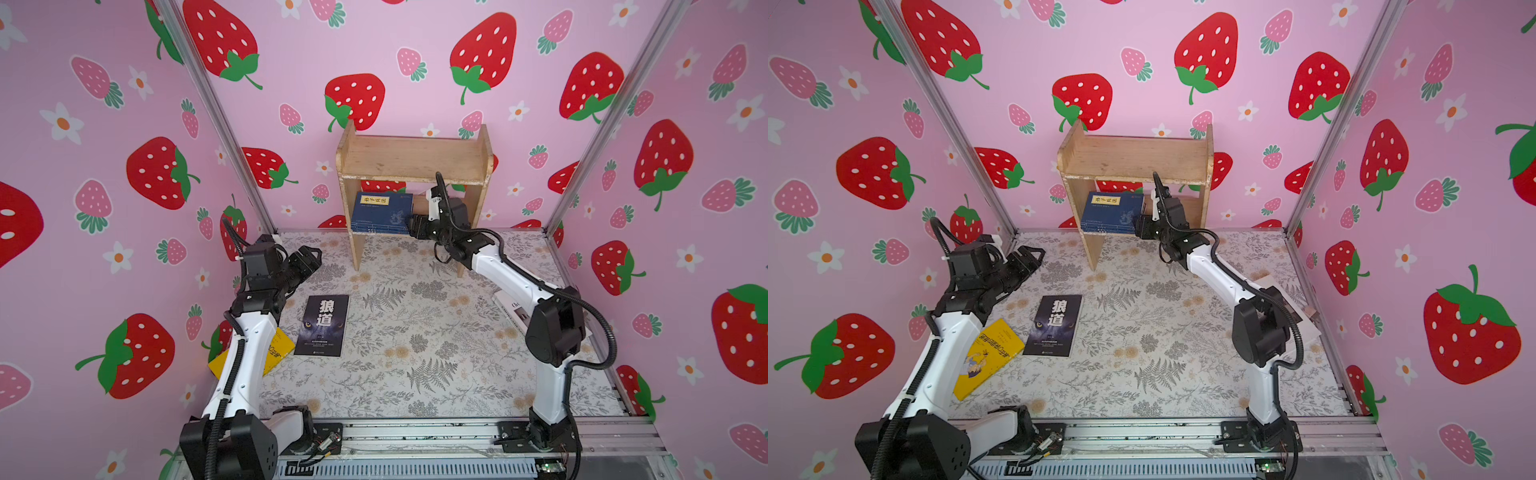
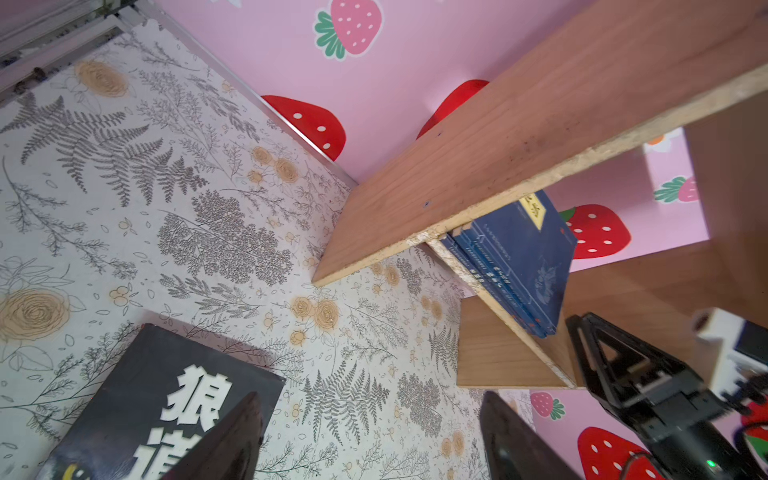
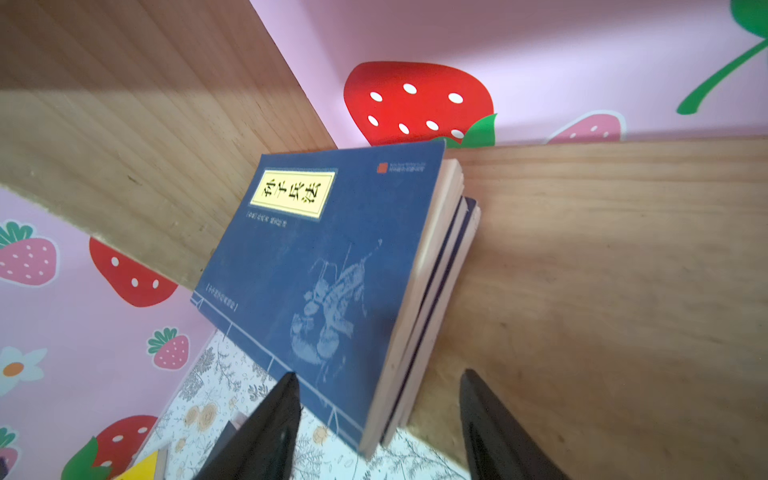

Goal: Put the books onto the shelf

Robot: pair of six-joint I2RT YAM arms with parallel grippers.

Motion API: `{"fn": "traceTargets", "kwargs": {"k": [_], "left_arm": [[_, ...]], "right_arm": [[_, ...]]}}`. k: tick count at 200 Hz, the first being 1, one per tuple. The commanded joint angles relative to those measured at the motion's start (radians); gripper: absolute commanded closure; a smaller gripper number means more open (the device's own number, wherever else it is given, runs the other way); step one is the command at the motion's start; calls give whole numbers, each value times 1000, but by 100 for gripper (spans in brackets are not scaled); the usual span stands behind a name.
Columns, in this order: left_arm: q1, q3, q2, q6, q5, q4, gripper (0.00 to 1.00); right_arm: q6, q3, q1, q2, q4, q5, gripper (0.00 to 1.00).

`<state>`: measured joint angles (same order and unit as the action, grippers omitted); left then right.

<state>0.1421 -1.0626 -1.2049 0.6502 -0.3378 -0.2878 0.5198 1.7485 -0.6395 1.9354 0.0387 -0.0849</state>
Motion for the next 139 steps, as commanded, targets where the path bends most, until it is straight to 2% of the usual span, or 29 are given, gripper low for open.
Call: {"fn": "traceTargets", "kwargs": {"k": [1, 28, 44, 71, 109, 139], "left_arm": [[13, 39, -75, 0, 11, -23, 16], [13, 60, -148, 11, 29, -1, 11], [17, 71, -195, 19, 31, 21, 10], [19, 58, -287, 22, 11, 37, 6], [36, 68, -352, -16, 142, -3, 4], [41, 58, -391, -55, 190, -31, 3]], "right_arm": [[-64, -98, -1, -119, -49, -47, 35], [-74, -270, -3, -248, -64, -48, 25], [-60, -397, -6, -327, -109, -77, 23], [-16, -601, -6, -421, -172, -63, 19], [62, -762, -15, -460, -172, 19, 14], [104, -812, -21, -430, -219, -13, 8]]}}
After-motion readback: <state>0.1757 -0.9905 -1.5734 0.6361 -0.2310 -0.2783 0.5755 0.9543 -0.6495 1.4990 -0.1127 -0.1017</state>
